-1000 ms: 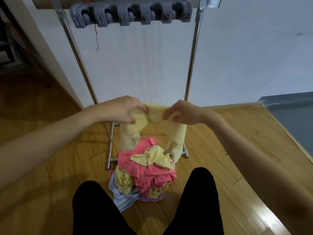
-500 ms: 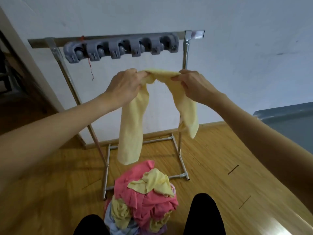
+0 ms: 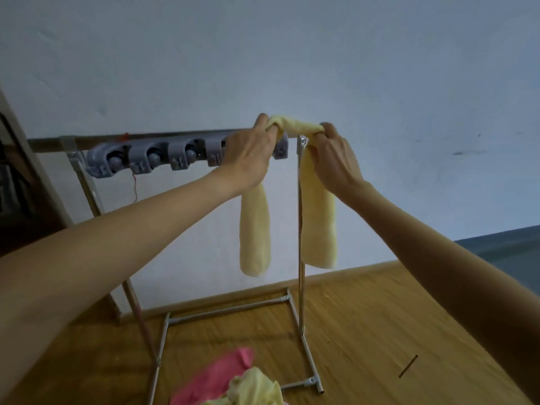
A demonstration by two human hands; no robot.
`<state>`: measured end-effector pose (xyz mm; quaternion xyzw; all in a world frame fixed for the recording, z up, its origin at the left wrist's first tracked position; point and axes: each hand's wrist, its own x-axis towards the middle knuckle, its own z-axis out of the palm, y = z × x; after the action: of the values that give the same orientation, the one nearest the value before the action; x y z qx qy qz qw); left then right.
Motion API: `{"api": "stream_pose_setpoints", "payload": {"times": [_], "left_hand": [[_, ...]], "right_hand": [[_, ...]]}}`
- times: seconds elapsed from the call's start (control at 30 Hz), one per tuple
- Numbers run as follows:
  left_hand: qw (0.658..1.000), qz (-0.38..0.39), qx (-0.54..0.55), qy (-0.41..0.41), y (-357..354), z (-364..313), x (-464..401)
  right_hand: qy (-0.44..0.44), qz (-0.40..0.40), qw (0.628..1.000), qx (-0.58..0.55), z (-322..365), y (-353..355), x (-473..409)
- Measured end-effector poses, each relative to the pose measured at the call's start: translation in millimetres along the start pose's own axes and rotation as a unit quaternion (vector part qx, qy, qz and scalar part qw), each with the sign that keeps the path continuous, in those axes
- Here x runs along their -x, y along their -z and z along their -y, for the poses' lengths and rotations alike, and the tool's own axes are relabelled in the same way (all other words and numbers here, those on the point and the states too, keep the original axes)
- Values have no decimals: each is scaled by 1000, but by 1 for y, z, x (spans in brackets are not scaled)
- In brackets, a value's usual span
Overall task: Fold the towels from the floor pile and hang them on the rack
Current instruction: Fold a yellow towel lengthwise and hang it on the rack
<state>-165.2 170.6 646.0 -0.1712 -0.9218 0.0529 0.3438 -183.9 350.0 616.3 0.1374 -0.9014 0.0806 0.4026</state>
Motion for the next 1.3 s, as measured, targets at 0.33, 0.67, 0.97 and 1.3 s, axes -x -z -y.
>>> {"api": "stream_pose_setpoints", "payload": {"times": [0.33, 0.67, 0.97, 1.3], "left_hand": [[990, 62, -125, 3, -38, -15, -10], [994, 45, -99, -9, -91, -20, 16], [988, -97, 84, -86, -131, -11, 45], [958, 73, 251, 120, -182, -29, 91]], "right_hand": [[-10, 37, 999, -5, -16, -47, -2], [-11, 60, 997, -53, -27, -100, 25], [31, -21, 990, -134, -25, -124, 61], [-140, -48, 958, -245, -8, -154, 85]]}}
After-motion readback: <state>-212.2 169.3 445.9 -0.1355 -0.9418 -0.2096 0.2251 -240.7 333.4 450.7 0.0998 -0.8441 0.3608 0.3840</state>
